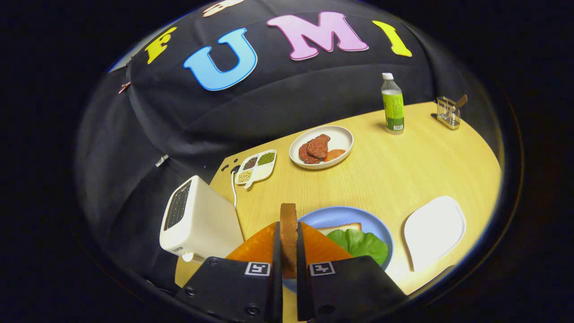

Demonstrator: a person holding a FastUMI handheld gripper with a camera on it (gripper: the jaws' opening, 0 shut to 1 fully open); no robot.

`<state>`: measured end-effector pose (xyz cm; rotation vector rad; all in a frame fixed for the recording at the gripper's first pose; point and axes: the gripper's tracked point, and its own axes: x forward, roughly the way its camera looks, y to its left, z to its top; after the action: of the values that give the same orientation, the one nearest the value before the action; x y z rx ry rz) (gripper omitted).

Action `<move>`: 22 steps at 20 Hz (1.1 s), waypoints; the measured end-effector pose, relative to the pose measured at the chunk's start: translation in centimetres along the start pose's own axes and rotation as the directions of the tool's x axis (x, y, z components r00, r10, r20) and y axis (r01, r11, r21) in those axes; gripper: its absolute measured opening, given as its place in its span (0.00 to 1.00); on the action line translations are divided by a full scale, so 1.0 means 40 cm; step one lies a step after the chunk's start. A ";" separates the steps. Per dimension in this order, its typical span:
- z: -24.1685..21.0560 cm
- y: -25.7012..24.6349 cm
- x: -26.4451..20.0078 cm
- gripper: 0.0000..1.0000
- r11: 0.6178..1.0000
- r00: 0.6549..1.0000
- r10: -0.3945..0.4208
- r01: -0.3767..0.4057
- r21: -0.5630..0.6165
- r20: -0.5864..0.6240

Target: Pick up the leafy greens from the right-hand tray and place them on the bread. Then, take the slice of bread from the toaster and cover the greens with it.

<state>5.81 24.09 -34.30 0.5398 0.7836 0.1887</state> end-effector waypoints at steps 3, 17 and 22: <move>-0.016 -0.070 0.002 0.17 0.999 0.999 -0.043 0.043 0.021 0.003; -0.084 -0.310 -0.009 0.58 0.963 0.979 -0.182 0.158 -0.218 -0.092; -0.028 -0.332 -0.067 0.76 0.936 0.982 -0.186 0.165 -0.310 -0.037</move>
<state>2.67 12.29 -40.29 0.1692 0.8437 0.1588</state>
